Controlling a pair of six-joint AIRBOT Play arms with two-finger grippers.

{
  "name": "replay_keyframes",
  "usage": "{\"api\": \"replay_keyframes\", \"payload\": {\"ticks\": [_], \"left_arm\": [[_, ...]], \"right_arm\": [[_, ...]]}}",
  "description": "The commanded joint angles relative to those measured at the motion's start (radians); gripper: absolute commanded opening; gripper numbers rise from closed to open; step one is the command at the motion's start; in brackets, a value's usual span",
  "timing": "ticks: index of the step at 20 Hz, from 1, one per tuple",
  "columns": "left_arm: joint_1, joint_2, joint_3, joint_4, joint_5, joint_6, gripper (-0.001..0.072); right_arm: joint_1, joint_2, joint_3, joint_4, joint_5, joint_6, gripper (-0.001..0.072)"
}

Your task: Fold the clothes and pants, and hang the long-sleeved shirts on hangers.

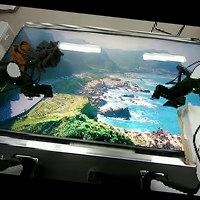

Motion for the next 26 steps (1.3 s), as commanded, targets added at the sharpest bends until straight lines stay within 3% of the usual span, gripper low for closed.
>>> {"api": "replay_keyframes", "payload": {"ticks": [1,15,21,26], "left_arm": [[0.0,0.0,0.0,0.0,0.0,0.0,0.0704],[0.0,0.0,0.0,0.0,0.0,0.0,0.0705],[0.0,0.0,0.0,0.0,0.0,0.0,0.0704],[0.0,0.0,0.0,0.0,0.0,0.0,0.0705]], "right_arm": [[0.001,-0.001,0.0,0.0,0.0,0.001,0.0671],[0.001,-0.001,0.0,0.0,0.0,0.002,0.067],[-0.002,-0.001,0.0,0.015,-0.18,0.002,0.0705],[-0.002,-0.001,0.0,-0.072,-0.155,-0.014,0.0705]]}}
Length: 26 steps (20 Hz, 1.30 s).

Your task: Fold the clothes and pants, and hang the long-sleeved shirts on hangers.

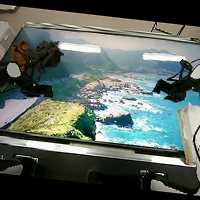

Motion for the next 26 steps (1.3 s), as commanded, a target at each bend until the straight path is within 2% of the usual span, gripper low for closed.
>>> {"api": "replay_keyframes", "payload": {"ticks": [1,5,7,9,10,11,13,15,17,18,19,20,22,26], "left_arm": [[0.0,0.0,0.0,0.0,0.013,0.0,0.0706],[0.0,-0.02,0.0,-0.006,0.244,-0.006,0.0706],[-0.004,-0.034,0.0,-0.088,0.391,-0.011,0.0706],[-0.008,-0.055,0.002,-0.1,0.726,-0.013,0.0706],[0.008,-0.088,0.028,-0.118,0.89,-0.043,0.0707],[0.037,-0.144,0.092,-0.158,0.936,-0.079,0.0716],[0.136,-0.319,0.315,-0.278,0.811,-0.111,0.0718],[0.26,-0.504,0.531,-0.414,0.589,-0.245,0.0718],[0.362,-0.622,0.618,-0.528,0.374,-0.401,0.0718],[0.401,-0.652,0.613,-0.573,0.312,-0.422,0.0718],[0.422,-0.663,0.601,-0.577,0.293,-0.41,0.0719],[0.434,-0.664,0.579,-0.576,0.311,-0.373,0.072],[0.437,-0.669,0.543,-0.578,0.358,-0.359,0.072],[0.425,-0.71,0.512,-0.679,0.528,-0.356,0.072]], "right_arm": [[-0.001,-0.001,0.0,-0.071,0.018,-0.014,0.0703],[-0.001,-0.001,0.0,-0.082,-0.017,-0.055,0.07],[-0.001,-0.001,0.0,-0.082,-0.084,-0.055,0.0699],[-0.001,-0.001,0.0,-0.08,-0.154,-0.054,0.0699],[-0.001,-0.001,0.0,-0.08,-0.18,-0.054,0.0697],[-0.001,-0.001,0.0,-0.08,-0.199,-0.054,0.0696],[-0.001,-0.002,0.0,-0.08,-0.216,-0.054,0.0686],[-0.001,-0.002,0.0,-0.08,-0.21,-0.055,0.0687],[0.0,-0.002,0.0,-0.079,-0.202,-0.055,0.0687],[0.0,-0.002,-0.001,-0.073,-0.2,-0.055,0.0687],[0.0,-0.002,-0.001,-0.072,-0.2,-0.055,0.0687],[0.0,-0.002,-0.002,-0.072,-0.201,-0.055,0.0687],[0.0,-0.003,-0.003,-0.071,-0.204,-0.054,0.0688],[0.0,-0.004,-0.003,-0.071,-0.201,-0.054,0.0688]]}}
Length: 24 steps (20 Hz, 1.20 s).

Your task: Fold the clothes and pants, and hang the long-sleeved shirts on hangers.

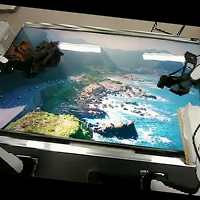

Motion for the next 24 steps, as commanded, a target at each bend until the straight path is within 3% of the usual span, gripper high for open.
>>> {"api": "replay_keyframes", "payload": {"ticks": [1,5,8,9,10,11,13,14,17,19,22,24], "left_arm": [[-0.002,-0.049,-0.011,-0.115,0.15,0.013,0.072],[-0.065,-0.089,-0.011,-0.211,0.406,0.1,0.072],[-0.111,-0.103,-0.011,-0.221,0.551,0.113,0.0713],[-0.12,-0.109,-0.011,-0.221,0.563,0.112,0.0611],[-0.122,-0.116,-0.011,-0.221,0.546,0.108,0.0292],[-0.122,-0.118,-0.011,-0.221,0.507,0.108,0.0025],[-0.128,-0.097,-0.011,-0.221,0.425,0.162,0.0022],[-0.138,-0.065,-0.011,-0.221,0.409,0.25,0.0021],[-0.196,0.137,-0.011,-0.22,0.342,0.63,0.002],[-0.254,0.325,-0.011,-0.202,0.249,0.76,0.002],[-0.399,0.61,-0.012,-0.029,0.133,0.751,0.002],[-0.535,0.751,-0.012,0.148,0.056,0.624,0.0019]], "right_arm": [[0.0,-0.001,0.0,0.007,0.002,0.002,0.0688],[0.0,-0.001,0.0,0.04,0.003,0.014,0.0688],[0.0,0.0,0.0,0.077,0.045,0.014,0.0687],[0.0,0.0,0.0,0.089,0.068,0.014,0.0687],[0.0,0.0,0.0,0.102,0.1,0.014,0.0687],[0.0,0.001,0.0,0.111,0.13,0.013,0.0688],[0.0,0.007,0.001,0.11,0.18,-0.01,0.0688],[0.0,0.016,0.001,0.1,0.179,-0.039,0.0688],[0.0,0.056,0.038,0.044,0.172,-0.122,0.0688],[0.0,0.091,0.095,-0.013,0.145,-0.153,0.0688],[0.0,0.159,0.162,-0.021,0.03,-0.147,0.0687],[0.0,0.213,0.168,0.016,0.0,-0.132,0.0687]]}}
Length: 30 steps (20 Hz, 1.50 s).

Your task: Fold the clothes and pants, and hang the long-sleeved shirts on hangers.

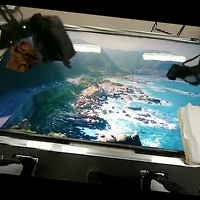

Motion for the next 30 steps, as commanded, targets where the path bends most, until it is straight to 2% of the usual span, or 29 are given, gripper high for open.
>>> {"api": "replay_keyframes", "payload": {"ticks": [1,4,7,9,11,14,15,16,17,18,19,23,25,27,28,30], "left_arm": [[-0.222,0.264,-0.001,0.315,-0.165,-0.131,0.0019],[-0.483,0.34,-0.008,0.601,-0.292,-0.387,0.002],[-0.694,0.325,-0.089,0.805,-0.378,-0.545,0.0021],[-0.756,0.289,-0.212,0.855,-0.363,-0.613,0.0021],[-0.762,0.206,-0.324,0.787,-0.254,-0.664,0.0021],[-0.763,0.009,-0.363,0.533,-0.113,-0.663,0.0023],[-0.762,-0.05,-0.363,0.414,-0.069,-0.649,0.0098],[-0.76,-0.09,-0.356,0.301,-0.046,-0.592,0.0369],[-0.75,-0.119,-0.33,0.205,-0.054,-0.509,0.0686],[-0.732,-0.126,-0.298,0.168,-0.091,-0.434,0.0716],[-0.697,-0.119,-0.253,0.186,-0.163,-0.381,0.0716],[-0.473,-0.052,-0.125,0.502,-0.605,-0.388,0.0716],[-0.375,-0.013,-0.176,0.525,-0.782,-0.383,0.0716],[-0.346,0.052,-0.327,0.481,-0.793,-0.367,0.0715],[-0.359,0.093,-0.427,0.43,-0.743,-0.367,0.0715],[-0.428,0.17,-0.654,0.258,-0.56,-0.367,0.0715]], "right_arm": [[0.0,0.087,0.031,0.022,-0.057,0.005,0.0686],[0.0,0.142,0.031,0.034,0.049,0.005,0.0687],[0.0,0.181,0.031,0.039,0.184,0.051,0.0687],[0.0,0.187,0.031,0.046,0.311,0.066,0.0669],[0.0,0.186,0.03,0.062,0.385,0.066,0.0668],[0.0,0.185,0.03,0.066,0.391,0.069,0.0667],[0.0,0.183,0.03,0.064,0.393,0.069,0.0667],[0.0,0.18,0.028,0.064,0.399,0.07,0.0667],[0.0,0.173,0.028,0.065,0.411,0.075,0.0668],[0.0,0.165,0.028,0.066,0.426,0.076,0.0668],[0.0,0.154,0.027,0.067,0.439,0.076,0.0669],[0.0,0.097,-0.017,0.168,0.423,0.075,0.0698],[0.0,0.062,-0.085,0.255,0.385,0.052,0.0701],[0.0,0.024,-0.173,0.323,0.337,0.047,0.0701],[0.0,0.005,-0.222,0.371,0.317,0.026,0.0701],[0.0,-0.025,-0.32,0.472,0.284,-0.027,0.0702]]}}
